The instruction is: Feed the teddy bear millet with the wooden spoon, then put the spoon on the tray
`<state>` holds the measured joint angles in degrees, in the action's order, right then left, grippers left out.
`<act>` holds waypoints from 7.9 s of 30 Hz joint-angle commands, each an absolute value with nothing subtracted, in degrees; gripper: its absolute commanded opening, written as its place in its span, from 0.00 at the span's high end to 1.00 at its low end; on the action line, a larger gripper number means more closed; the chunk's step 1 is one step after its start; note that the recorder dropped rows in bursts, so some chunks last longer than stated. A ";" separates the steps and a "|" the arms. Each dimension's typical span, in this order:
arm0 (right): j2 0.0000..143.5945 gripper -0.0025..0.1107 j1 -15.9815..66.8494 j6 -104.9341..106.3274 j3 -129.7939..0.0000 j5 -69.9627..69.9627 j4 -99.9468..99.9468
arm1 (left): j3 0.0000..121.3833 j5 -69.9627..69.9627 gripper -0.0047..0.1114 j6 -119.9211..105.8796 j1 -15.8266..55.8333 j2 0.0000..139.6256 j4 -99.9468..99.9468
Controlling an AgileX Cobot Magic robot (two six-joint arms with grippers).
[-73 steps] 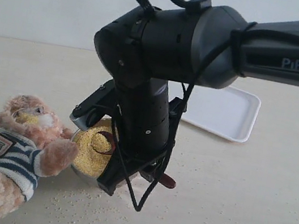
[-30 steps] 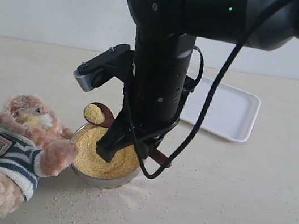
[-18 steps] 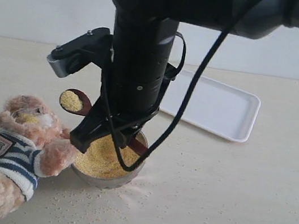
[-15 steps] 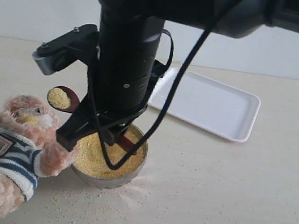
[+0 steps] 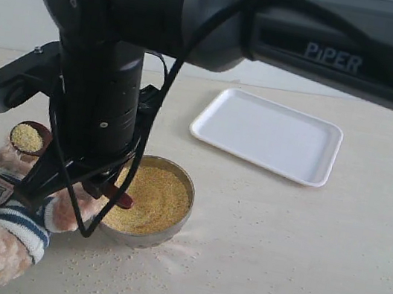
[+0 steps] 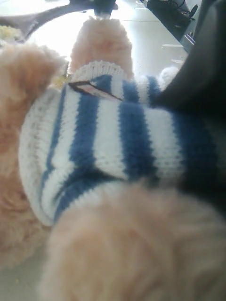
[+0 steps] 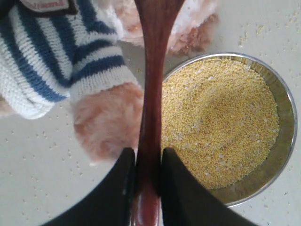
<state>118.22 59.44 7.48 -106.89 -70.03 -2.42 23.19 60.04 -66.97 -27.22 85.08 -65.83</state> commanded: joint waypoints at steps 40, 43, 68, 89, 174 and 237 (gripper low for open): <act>123.55 0.97 70.40 6.77 -107.95 -69.96 -45.47 | 23.38 61.24 0.92 -67.24 -27.36 84.65 -66.58; 123.55 0.97 70.80 5.86 -107.50 -69.96 -45.45 | 23.38 61.24 0.92 -67.24 -27.36 84.65 -66.58; 123.44 0.97 75.58 -5.99 -99.27 -69.96 -58.33 | 23.38 61.24 0.92 -67.24 -27.36 84.65 -66.58; 121.16 0.97 77.12 -11.86 -99.27 -69.96 -59.11 | 23.38 61.24 0.92 -67.24 -27.36 84.65 -66.58; 129.32 0.97 16.53 -4.76 -98.98 -41.07 3.11 | 23.38 61.24 0.92 -67.24 -27.36 84.65 -66.58; 114.96 0.88 16.53 8.49 -88.09 -35.83 12.77 | 23.38 61.24 0.92 -67.24 -27.36 84.65 -66.58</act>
